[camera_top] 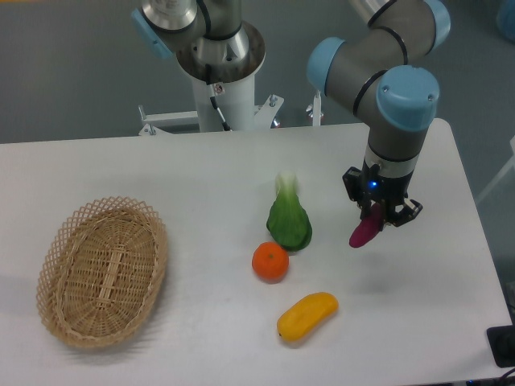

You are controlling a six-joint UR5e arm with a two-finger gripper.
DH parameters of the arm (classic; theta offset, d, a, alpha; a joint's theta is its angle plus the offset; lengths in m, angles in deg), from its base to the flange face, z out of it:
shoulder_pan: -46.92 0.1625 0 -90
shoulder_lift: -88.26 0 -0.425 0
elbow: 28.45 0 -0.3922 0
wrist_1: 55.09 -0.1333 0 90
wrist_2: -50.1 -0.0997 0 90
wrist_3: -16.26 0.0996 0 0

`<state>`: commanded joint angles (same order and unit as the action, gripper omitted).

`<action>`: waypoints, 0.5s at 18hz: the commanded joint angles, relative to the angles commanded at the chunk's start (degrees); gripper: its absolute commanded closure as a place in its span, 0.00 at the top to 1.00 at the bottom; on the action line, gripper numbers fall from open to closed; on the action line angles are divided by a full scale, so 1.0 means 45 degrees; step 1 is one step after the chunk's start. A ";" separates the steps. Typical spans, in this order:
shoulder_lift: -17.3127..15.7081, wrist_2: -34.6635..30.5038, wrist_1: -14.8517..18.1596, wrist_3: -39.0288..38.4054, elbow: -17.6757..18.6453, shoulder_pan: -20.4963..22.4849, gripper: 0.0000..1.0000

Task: Place the sweet potato in the basket
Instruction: 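Carry the held purple sweet potato toward the wicker basket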

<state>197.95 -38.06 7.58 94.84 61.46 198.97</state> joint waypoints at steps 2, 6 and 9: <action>0.0000 0.0059 0.0000 -0.0039 0.0000 -0.0058 0.00; 0.0039 0.0118 0.0000 -0.0916 -0.0058 -0.0486 0.00; 0.0156 0.0137 -0.0039 -0.1502 -0.0195 -0.0917 0.00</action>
<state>198.65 -37.44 7.40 88.08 60.58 194.85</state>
